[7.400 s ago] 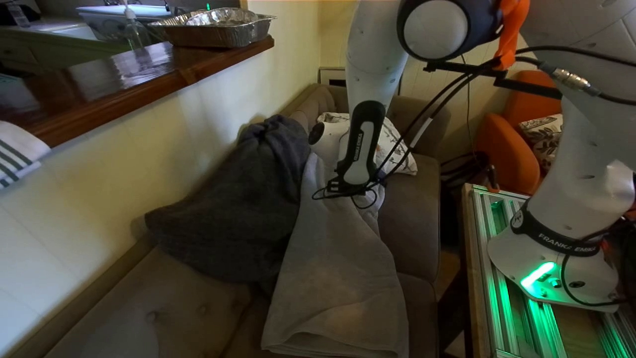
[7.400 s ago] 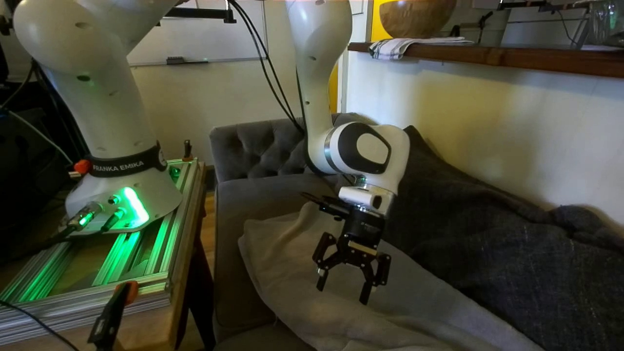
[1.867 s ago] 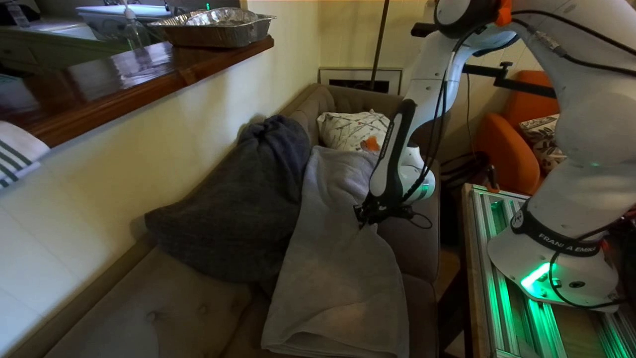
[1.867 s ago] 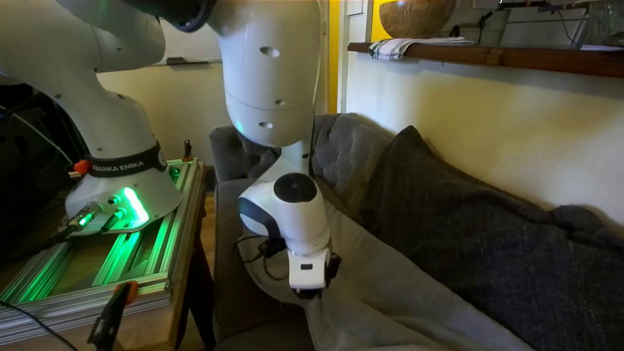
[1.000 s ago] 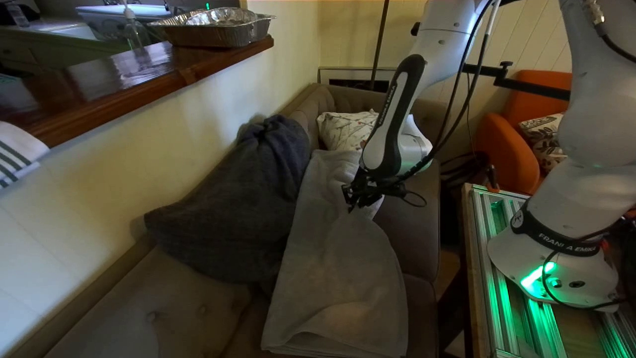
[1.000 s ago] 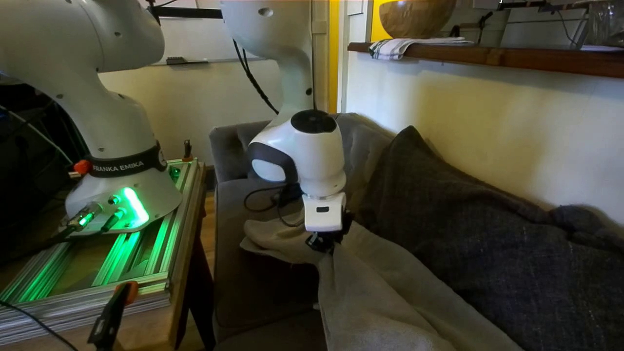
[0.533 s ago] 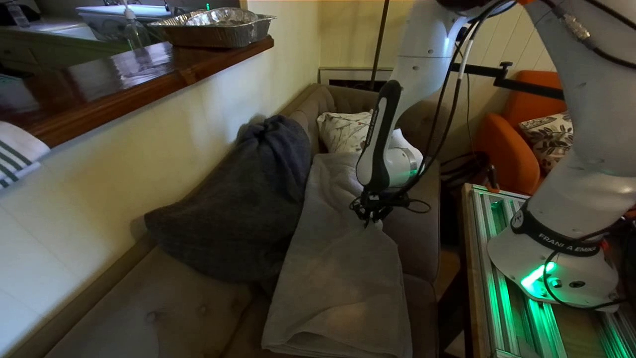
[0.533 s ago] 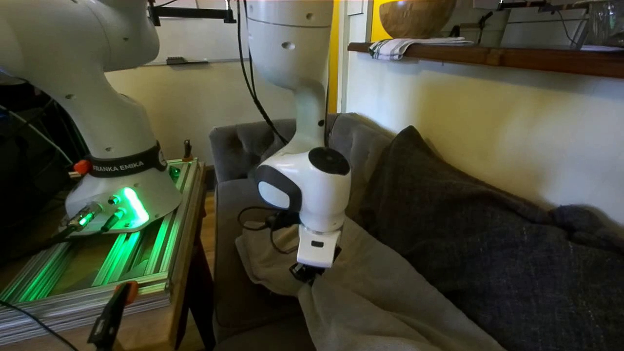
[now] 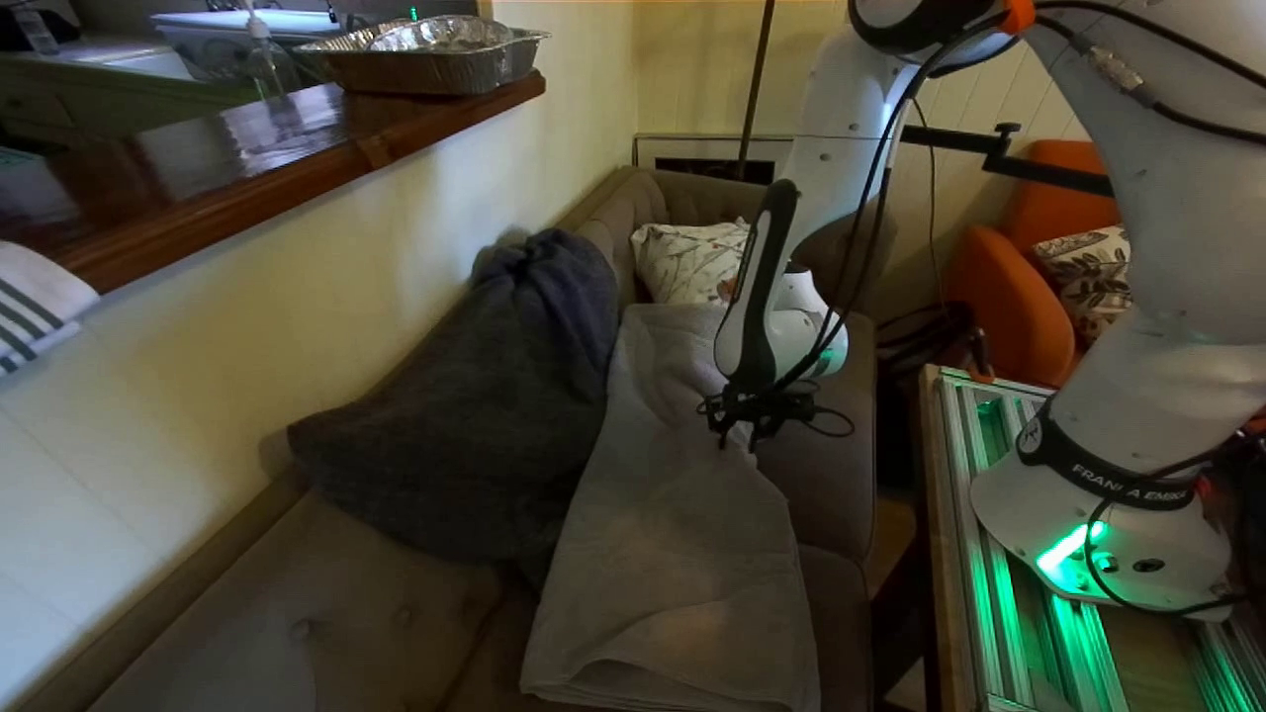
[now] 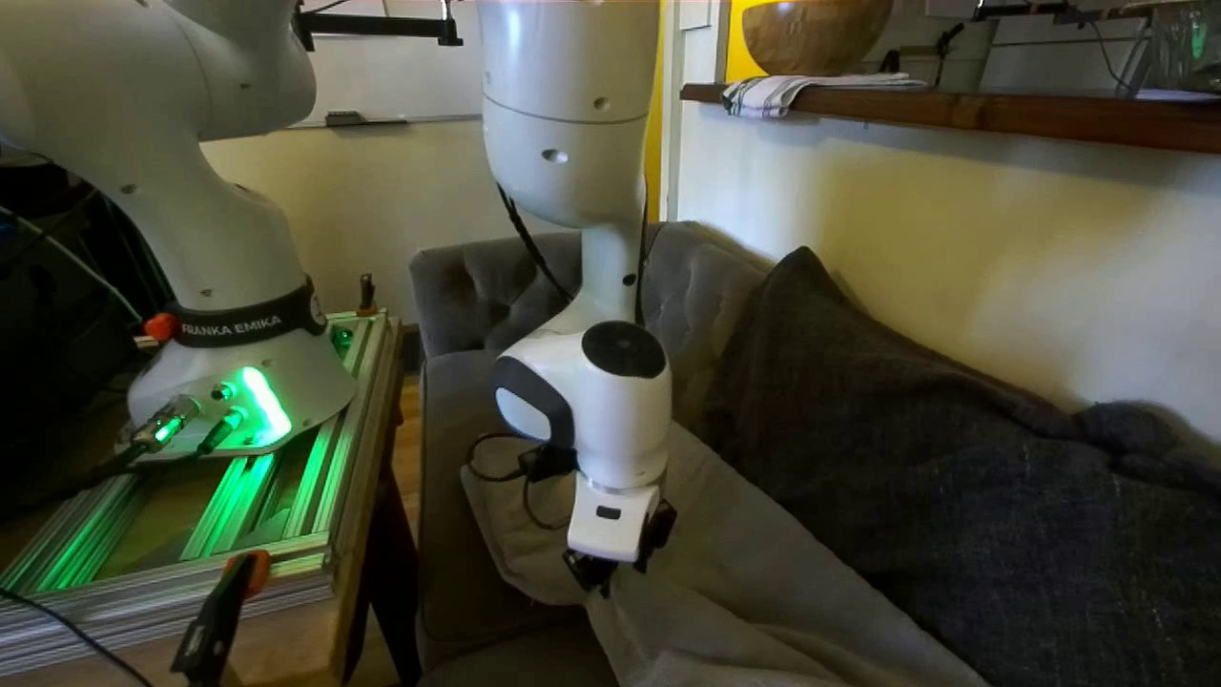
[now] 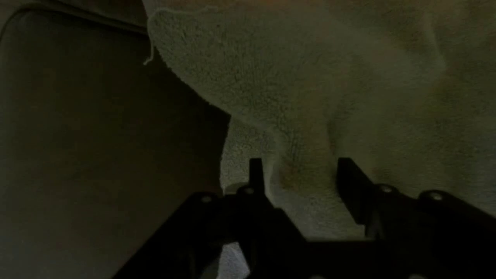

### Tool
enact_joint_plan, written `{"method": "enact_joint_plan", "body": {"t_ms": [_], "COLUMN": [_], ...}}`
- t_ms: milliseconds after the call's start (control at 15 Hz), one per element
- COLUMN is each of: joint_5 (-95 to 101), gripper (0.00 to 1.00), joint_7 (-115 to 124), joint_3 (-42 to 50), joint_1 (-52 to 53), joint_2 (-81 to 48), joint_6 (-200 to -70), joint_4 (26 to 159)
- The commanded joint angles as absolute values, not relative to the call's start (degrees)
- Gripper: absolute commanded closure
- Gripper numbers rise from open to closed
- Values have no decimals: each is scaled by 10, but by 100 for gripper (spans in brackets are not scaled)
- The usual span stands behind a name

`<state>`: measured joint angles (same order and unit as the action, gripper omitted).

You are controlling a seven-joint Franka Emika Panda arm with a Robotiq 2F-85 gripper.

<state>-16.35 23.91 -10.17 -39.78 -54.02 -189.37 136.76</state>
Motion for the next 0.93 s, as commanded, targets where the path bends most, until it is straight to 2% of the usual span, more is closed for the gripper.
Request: {"method": "enact_joint_plan", "body": {"t_ms": [0, 133, 200, 267, 400, 600, 867], "joint_5": [-145, -121, -105, -133, -114, -108, -104], "gripper": [15, 2, 0, 12, 0, 0, 0], "joint_7": [207, 210, 210, 222, 222, 220, 219], "joint_3": [-139, -201, -218, -173, -202, -209, -192], "joint_1": [-504, -589, -627, -552, -606, -620, -593], "joint_2": [-569, -608, -627, -578, -600, -611, -621], "joint_6": [-1937, -1969, -1981, -1944, -1961, -1963, -2031], "joint_4": [1386, 1369, 1365, 1382, 1378, 1372, 1364]}}
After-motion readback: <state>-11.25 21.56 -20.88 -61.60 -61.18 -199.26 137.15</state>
